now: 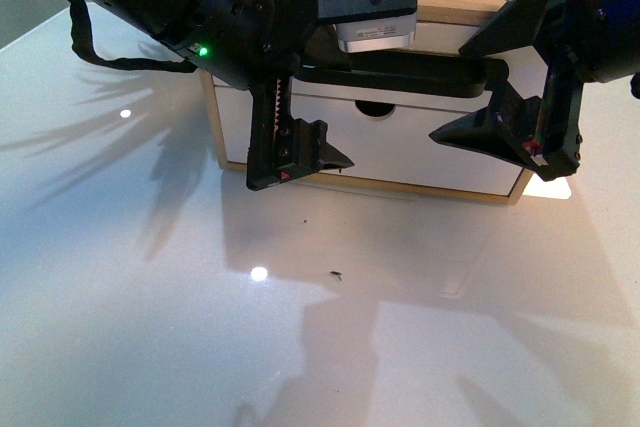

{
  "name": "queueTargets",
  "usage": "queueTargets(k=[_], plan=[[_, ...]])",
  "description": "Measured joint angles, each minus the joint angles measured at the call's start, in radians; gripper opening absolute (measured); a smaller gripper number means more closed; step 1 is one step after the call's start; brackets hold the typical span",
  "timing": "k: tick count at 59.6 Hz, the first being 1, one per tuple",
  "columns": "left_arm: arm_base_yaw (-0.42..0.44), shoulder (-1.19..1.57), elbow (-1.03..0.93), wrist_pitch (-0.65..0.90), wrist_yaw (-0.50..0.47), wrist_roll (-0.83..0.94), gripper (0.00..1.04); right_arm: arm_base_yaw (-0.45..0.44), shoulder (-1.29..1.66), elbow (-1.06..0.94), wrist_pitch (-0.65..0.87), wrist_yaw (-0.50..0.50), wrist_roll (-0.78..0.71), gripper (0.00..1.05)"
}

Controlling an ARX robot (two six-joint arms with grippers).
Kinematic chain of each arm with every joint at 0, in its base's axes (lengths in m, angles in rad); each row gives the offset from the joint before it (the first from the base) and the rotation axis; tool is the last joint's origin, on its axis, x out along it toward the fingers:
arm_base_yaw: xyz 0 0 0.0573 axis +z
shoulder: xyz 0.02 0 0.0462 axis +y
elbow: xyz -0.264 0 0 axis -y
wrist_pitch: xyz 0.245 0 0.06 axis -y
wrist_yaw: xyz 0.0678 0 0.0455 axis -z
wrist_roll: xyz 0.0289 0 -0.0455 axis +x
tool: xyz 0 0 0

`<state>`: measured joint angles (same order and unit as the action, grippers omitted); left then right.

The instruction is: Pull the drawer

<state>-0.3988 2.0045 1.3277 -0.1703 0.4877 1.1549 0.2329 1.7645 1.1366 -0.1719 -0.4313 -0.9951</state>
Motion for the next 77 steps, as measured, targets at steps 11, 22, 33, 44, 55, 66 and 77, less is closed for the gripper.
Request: queueTargets(k=[11, 22, 33, 44, 55, 66, 77], plan=[[0.008, 0.008, 0.003, 0.003, 0.010, 0.000, 0.97, -0.003, 0.049, 0.032, 0.014, -0.011, 0.012, 0.96], [0.014, 0.014, 0.003, 0.012, 0.010, -0.001, 0.97, -0.005, 0.068, 0.043, 0.012, -0.019, 0.019, 0.96], [0.014, 0.021, 0.003, 0.019, 0.010, -0.011, 0.97, -0.005, 0.088, 0.050, -0.005, -0.061, 0.043, 0.96], [0.014, 0.024, 0.003, 0.019, 0.010, -0.013, 0.97, -0.006, 0.090, 0.054, -0.043, -0.043, 0.031, 0.96], [0.013, 0.025, 0.003, 0.021, 0.011, -0.014, 0.97, -0.008, 0.096, 0.060, -0.045, -0.014, -0.001, 0.96], [0.010, 0.027, 0.003, 0.024, 0.010, -0.018, 0.97, -0.010, 0.106, 0.060, -0.034, -0.015, -0.004, 0.96], [0.006, 0.026, 0.001, 0.000, 0.012, -0.010, 0.97, -0.010, 0.109, 0.065, -0.092, -0.029, -0.040, 0.96]])
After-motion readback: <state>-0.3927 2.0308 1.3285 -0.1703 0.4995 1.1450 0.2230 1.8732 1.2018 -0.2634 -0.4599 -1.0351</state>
